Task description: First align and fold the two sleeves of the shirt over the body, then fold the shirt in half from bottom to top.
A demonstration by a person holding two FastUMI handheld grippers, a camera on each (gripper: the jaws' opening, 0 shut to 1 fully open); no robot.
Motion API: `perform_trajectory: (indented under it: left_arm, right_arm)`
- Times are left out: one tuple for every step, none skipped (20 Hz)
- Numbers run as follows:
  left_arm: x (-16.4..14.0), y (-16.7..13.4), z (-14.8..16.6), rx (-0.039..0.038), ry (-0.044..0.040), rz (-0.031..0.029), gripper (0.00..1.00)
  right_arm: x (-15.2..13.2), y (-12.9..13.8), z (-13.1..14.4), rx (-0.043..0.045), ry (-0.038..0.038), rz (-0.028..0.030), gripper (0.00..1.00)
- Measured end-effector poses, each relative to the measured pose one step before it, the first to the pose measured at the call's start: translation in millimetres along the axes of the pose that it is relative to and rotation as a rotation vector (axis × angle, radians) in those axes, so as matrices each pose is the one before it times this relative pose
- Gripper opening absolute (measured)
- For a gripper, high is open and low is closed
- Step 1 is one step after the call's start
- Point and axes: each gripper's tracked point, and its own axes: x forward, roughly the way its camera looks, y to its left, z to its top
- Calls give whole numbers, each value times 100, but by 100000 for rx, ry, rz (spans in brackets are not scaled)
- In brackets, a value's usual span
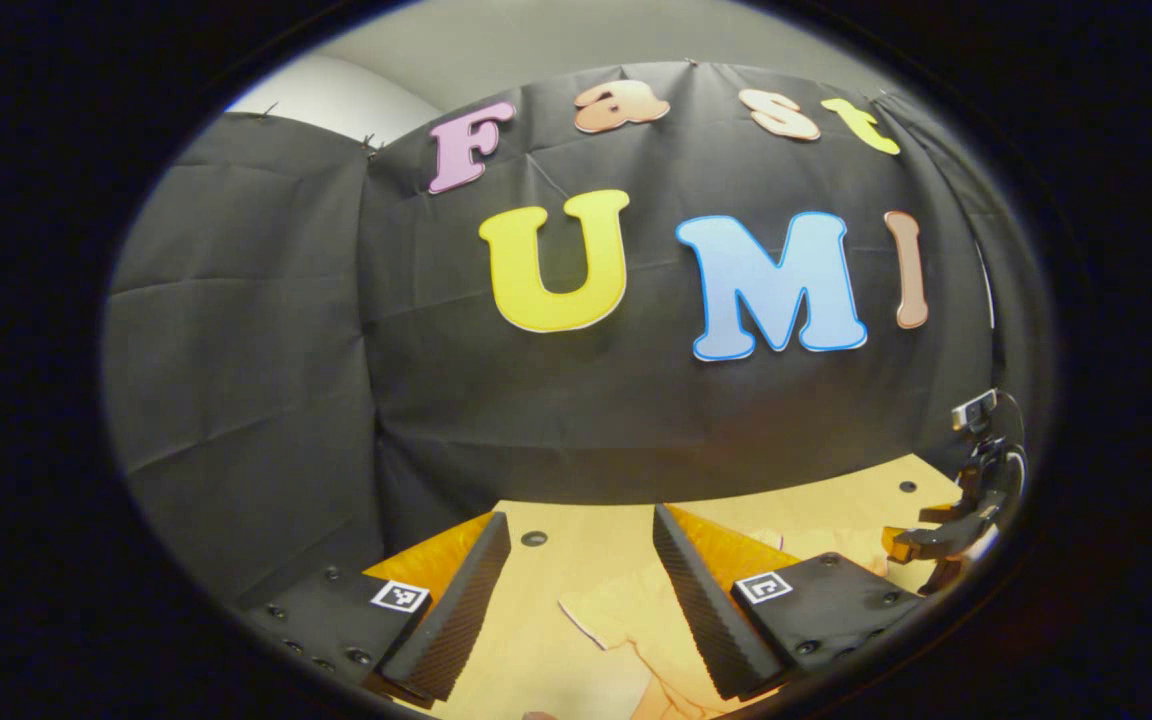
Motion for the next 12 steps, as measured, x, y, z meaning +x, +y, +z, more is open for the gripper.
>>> perform_trajectory:
  left_arm:
    - [-11,203,-158,-390,552,691,100]
    - [1,207,-321,-488,668,680,100]
    - [-22,132,-182,-583,614,643,100]
    - [10,128,-122,-617,532,552,96]
    - [81,44,-217,-484,691,465,96]
    - [153,26,-222,-383,702,395,100]
    - [123,8,-156,-432,421,372,100]
    - [17,30,-121,-268,430,289,100]
    - [43,54,-155,-145,413,272,100]
    - [-19,-15,-158,-123,303,168,100]
    - [72,59,-70,-12,374,367,100]
    - [158,60,-51,-59,346,235,100]
  right_arm:
    - [664,6,-729,630,2354,399,98]
    - [604,30,-505,17,2106,291,98]
    - [466,59,-518,-132,1710,152,98]
    - [459,96,-288,40,1730,284,98]
    - [529,-39,-462,121,1571,219,98]
    - [447,-18,-451,196,1791,313,98]
    - [382,96,-578,14,1922,171,98]
    - [417,35,-401,-45,2066,275,98]
    - [380,129,-577,-215,1977,397,98]
    - [385,25,-358,-330,1412,-263,98]
    - [372,-59,-370,-279,988,-484,98]
    - [338,-32,-306,-100,1233,-427,98]
